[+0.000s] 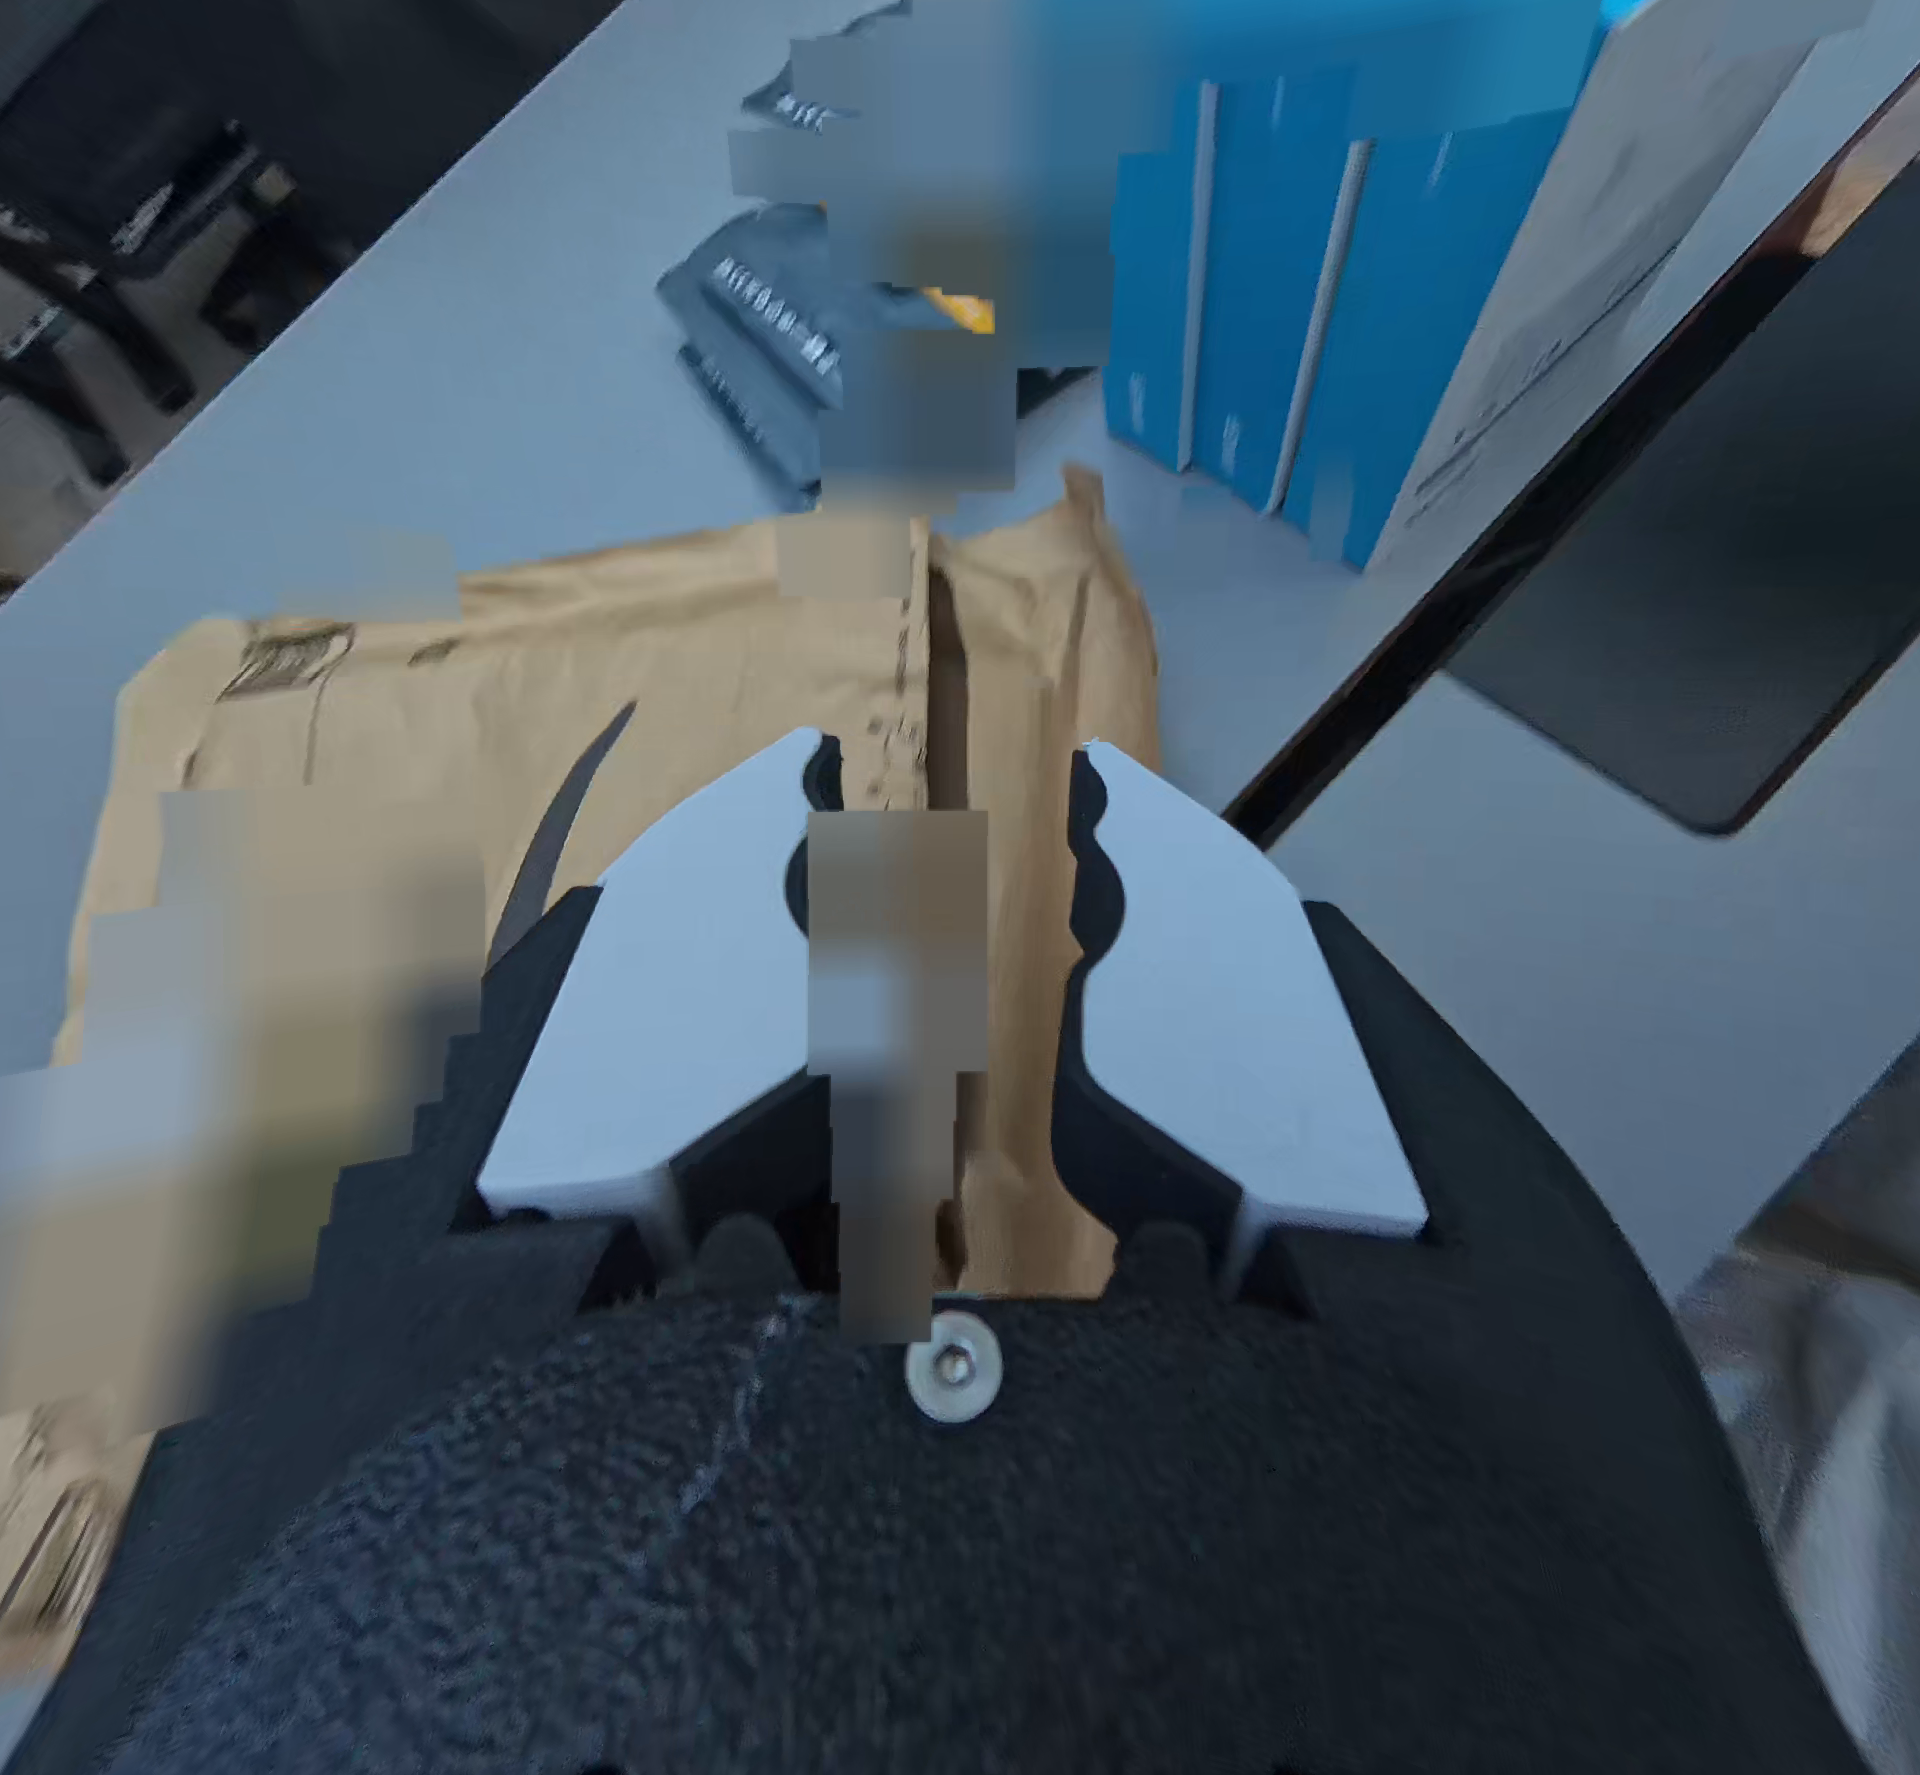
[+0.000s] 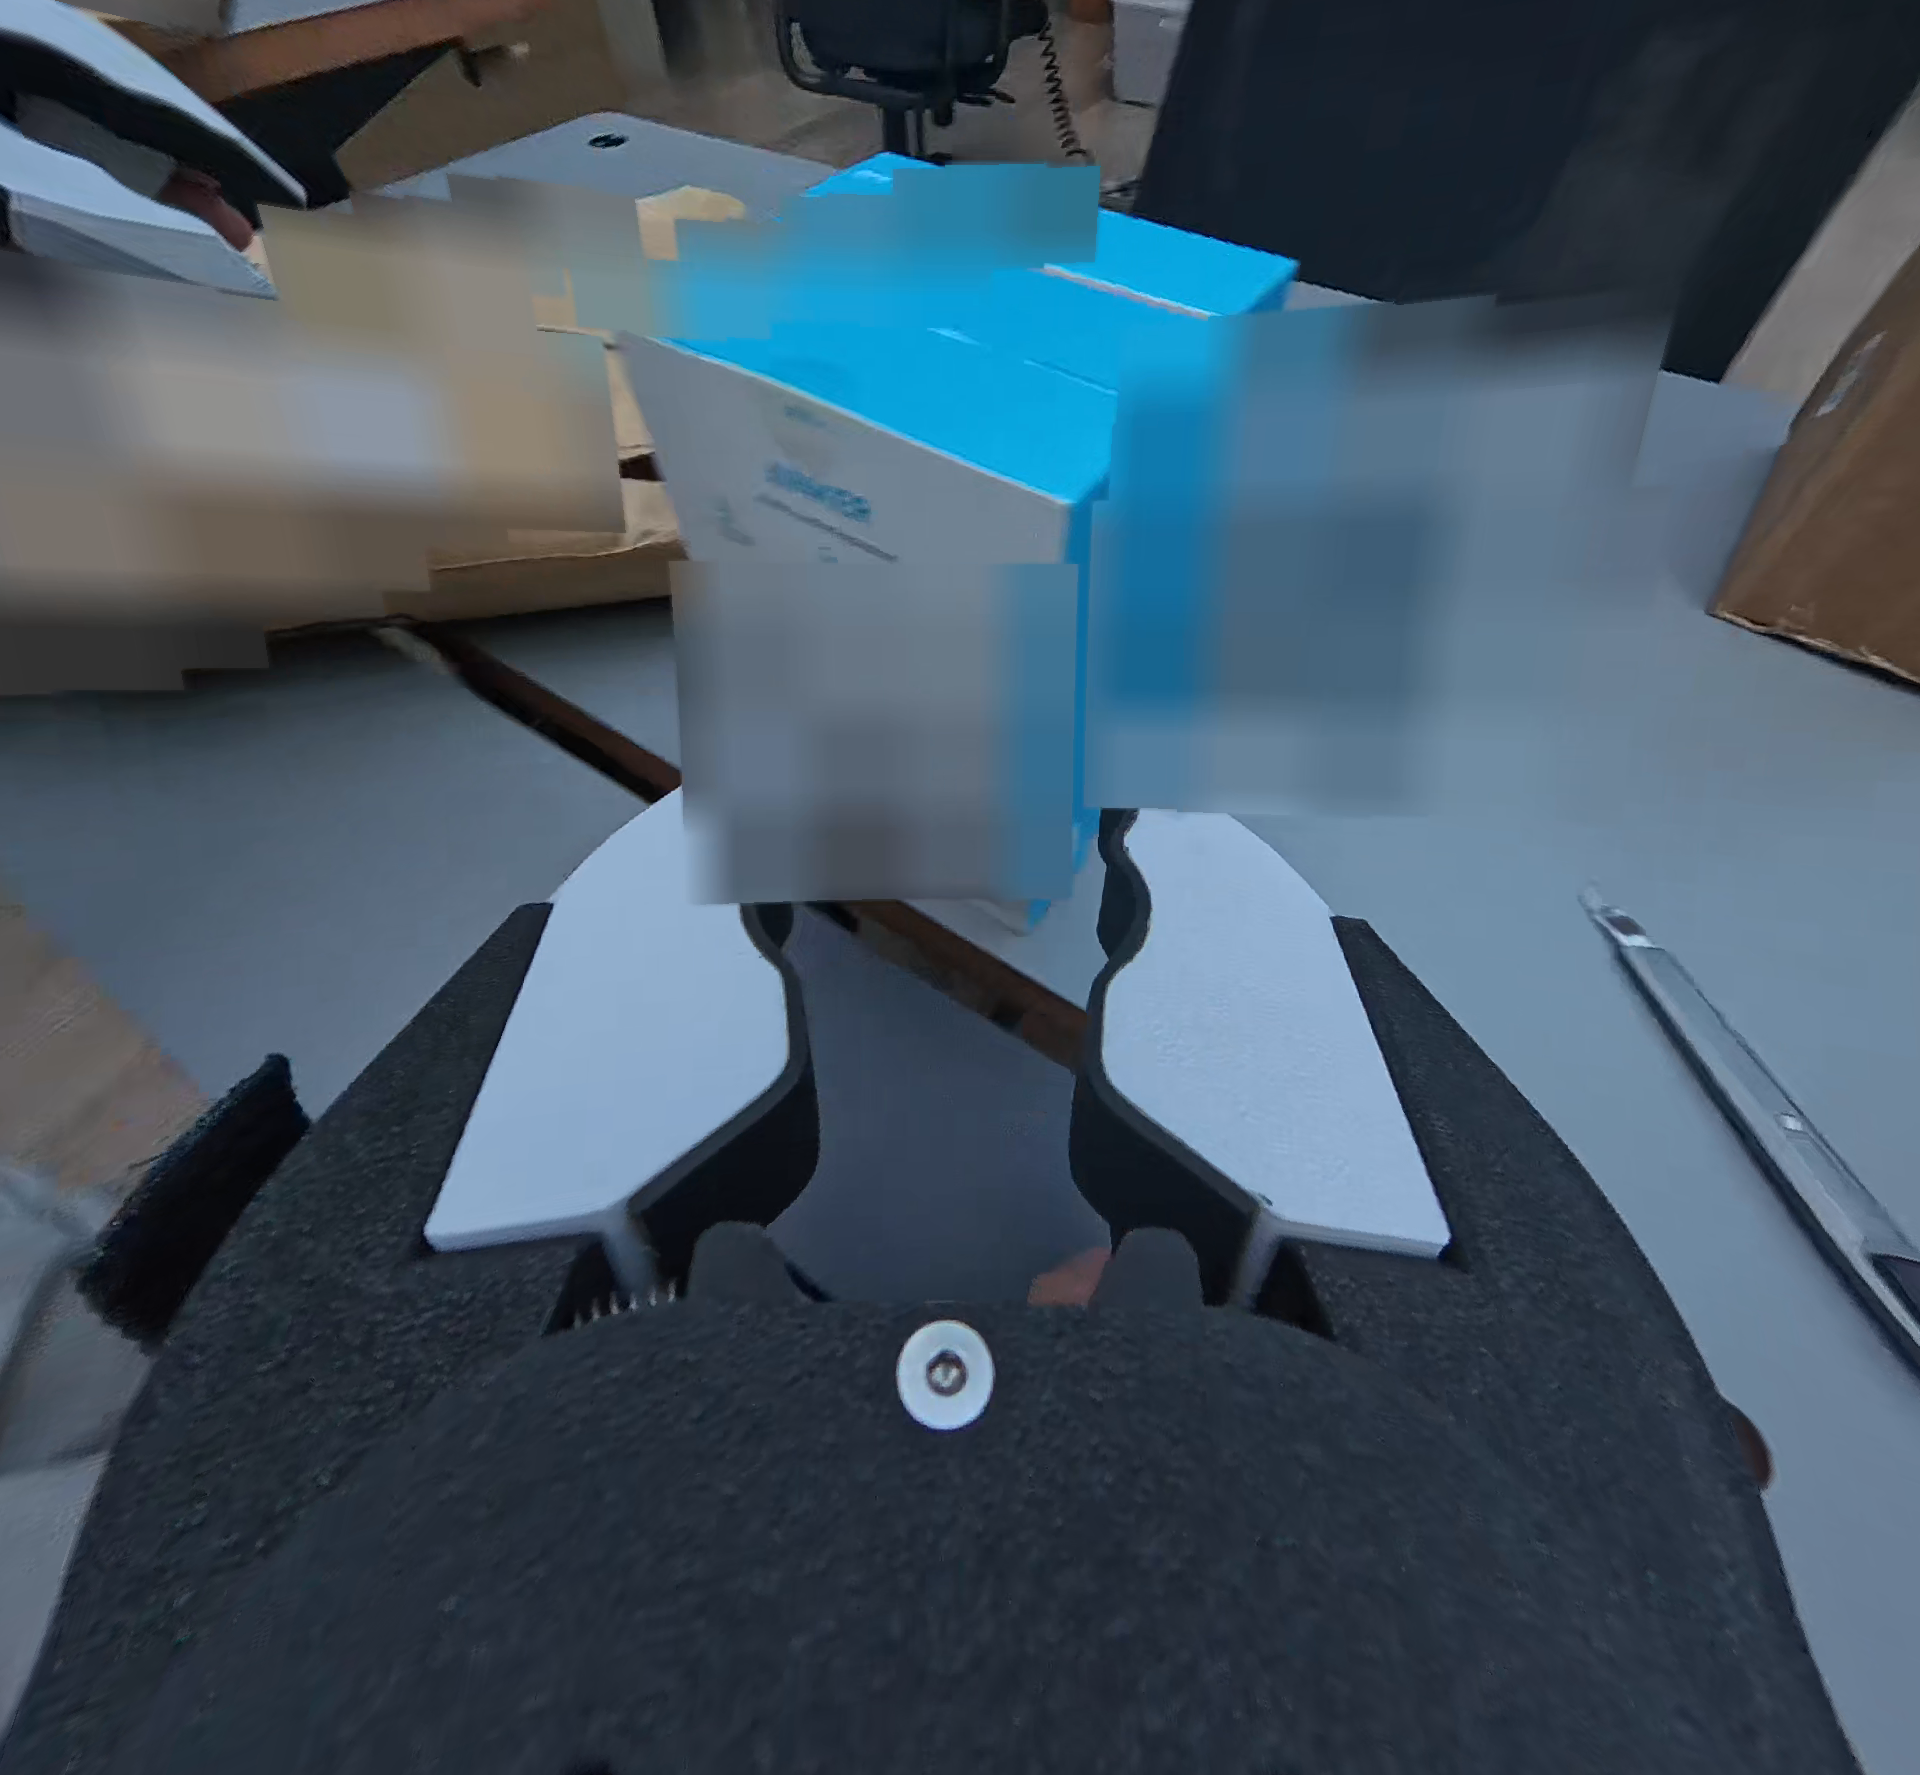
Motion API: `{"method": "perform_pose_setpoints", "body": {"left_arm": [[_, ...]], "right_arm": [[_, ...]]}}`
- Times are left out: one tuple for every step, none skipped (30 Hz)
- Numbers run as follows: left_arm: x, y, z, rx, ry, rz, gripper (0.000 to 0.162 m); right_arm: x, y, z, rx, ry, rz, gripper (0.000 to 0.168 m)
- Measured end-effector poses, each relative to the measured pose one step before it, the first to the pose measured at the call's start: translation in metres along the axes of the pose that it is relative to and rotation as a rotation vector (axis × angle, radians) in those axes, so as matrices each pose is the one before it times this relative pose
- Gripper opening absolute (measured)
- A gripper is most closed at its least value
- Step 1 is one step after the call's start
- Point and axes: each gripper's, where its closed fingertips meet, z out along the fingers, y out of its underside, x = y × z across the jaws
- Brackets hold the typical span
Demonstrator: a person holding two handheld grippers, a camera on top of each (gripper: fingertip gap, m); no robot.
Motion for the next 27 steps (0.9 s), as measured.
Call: {"method": "perform_pose_setpoints", "body": {"left_arm": [[-0.00664, 0.02040, -0.02162, -0.0537, -0.0548, 0.0118, 0.042], [-0.00669, 0.02172, -0.01764, -0.0590, -0.0530, 0.0111, 0.043], [-0.00286, 0.01869, -0.01424, -0.0458, -0.0256, -0.0029, 0.046], [-0.00099, 0.01272, -0.01222, -0.0160, -0.0137, -0.0183, 0.046], [-0.00119, 0.00828, -0.01019, 0.0019, -0.0144, -0.0308, 0.046], [-0.00046, 0.00606, -0.00836, 0.0055, -0.0043, -0.0324, 0.046], [-0.00098, 0.00542, -0.00666, 0.0011, -0.0045, -0.0311, 0.046], [-0.00080, 0.00463, -0.00536, 0.0024, -0.0002, -0.0240, 0.046], [-0.00152, 0.00399, -0.00454, 0.0056, -0.0020, -0.0148, 0.046], [-0.00279, 0.00339, -0.00399, 0.0089, -0.0074, -0.0111, 0.046], [-0.00292, 0.00317, -0.00377, 0.0097, -0.0033, -0.0085, 0.045], [-0.00291, 0.00272, -0.00371, 0.0122, 0.0019, -0.0114, 0.045], [-0.00343, 0.00281, -0.00373, 0.0136, 0.0043, -0.0132, 0.045], [-0.00534, 0.00321, -0.00345, 0.0112, -0.0038, -0.0142, 0.045], [-0.00638, 0.00284, -0.00348, 0.0150, -0.0066, -0.0192, 0.045], [-0.00602, 0.00250, -0.00339, 0.0175, -0.0003, -0.0287, 0.045], [-0.00608, 0.00230, -0.00323, 0.0175, 0.0010, -0.0394, 0.045], [-0.00573, 0.00254, -0.00307, 0.0165, 0.0046, -0.0426, 0.044], [-0.00556, 0.00268, -0.00287, 0.0142, 0.0054, -0.0367, 0.044], [-0.00623, 0.00296, -0.00275, 0.0104, -0.0009, -0.0253, 0.044], [-0.00663, 0.00360, -0.00232, 0.0048, -0.0061, -0.0148, 0.043], [-0.00594, 0.00431, -0.00158, -0.0006, -0.0026, -0.0069, 0.043], [-0.00523, 0.00426, -0.00099, -0.0019, -0.0007, -0.0015, 0.043], [-0.00486, 0.00376, -0.00047, -0.0009, -0.0015, 0.0000, 0.042], [-0.00378, 0.00321, 0.00000, -0.0002, 0.0044, 0.0005, 0.042], [-0.00287, 0.00233, 0.00063, 0.0014, 0.0078, -0.0007, 0.042], [-0.00282, 0.00134, 0.00094, 0.0028, 0.0059, -0.0020, 0.042]], "right_arm": [[-0.02250, -0.00023, -0.00575, -0.0184, -0.0536, -0.0138, 0.054], [-0.02735, -0.00188, 0.00001, -0.0182, -0.0706, -0.0104, 0.054], [-0.02903, -0.00430, 0.00608, -0.0142, -0.0727, -0.0224, 0.053], [-0.02757, -0.00645, 0.01244, -0.0145, -0.0696, -0.0444, 0.054], [-0.02330, -0.00860, 0.01787, -0.0197, -0.0625, -0.0617, 0.056], [-0.01599, -0.01224, 0.02154, -0.0162, -0.0460, -0.0677, 0.057], [-0.00898, -0.01576, 0.02352, -0.0059, -0.0376, -0.0598, 0.059], [-0.00326, -0.01755, 0.02439, -0.0006, -0.0429, -0.0428, 0.063], [0.00353, -0.01734, 0.02429, -0.0024, -0.0345, -0.0394, 0.069], [0.01009, -0.01482, 0.02334, -0.0096, -0.0175, -0.0635, 0.069], [0.01242, -0.00944, 0.02240, -0.0301, -0.0211, -0.0898, 0.070], [0.01329, -0.00330, 0.02154, -0.0530, -0.0283, -0.0938, 0.072], [0.01173, 0.00092, 0.02020, -0.0581, -0.0354, -0.0876, 0.074], [0.00763, 0.00468, 0.01875, -0.0601, -0.0493, -0.0838, 0.074], [0.00444, 0.00765, 0.01747, -0.0646, -0.0525, -0.0827, 0.077], [0.00127, 0.00937, 0.01594, -0.0671, -0.0545, -0.0806, 0.079], [-0.00105, 0.00959, 0.01476, -0.0670, -0.0521, -0.0698, 0.081], [-0.00108, 0.00756, 0.01312, -0.0577, -0.0390, -0.0594, 0.084], [-0.00078, 0.00451, 0.01140, -0.0413, -0.0247, -0.0524, 0.084], [-0.00063, 0.00240, 0.00973, -0.0325, -0.0190, -0.0376, 0.084], [-0.00175, 0.00095, 0.00840, -0.0279, -0.0242, -0.0222, 0.086], [-0.00014, -0.00053, 0.00721, -0.0223, -0.0094, -0.0233, 0.086], [0.00168, -0.00072, 0.00593, -0.0229, 0.0045, -0.0288, 0.083], [-0.00088, -0.00099, 0.00526, -0.0230, -0.0124, -0.0251, 0.081], [-0.00112, -0.00143, 0.00438, -0.0189, -0.0125, -0.0232, 0.075], [0.00067, -0.00055, 0.00360, -0.0216, 0.0013, -0.0265, 0.071], [0.00068, -0.00048, 0.00254, -0.0206, 0.0010, -0.0210, 0.067]]}}
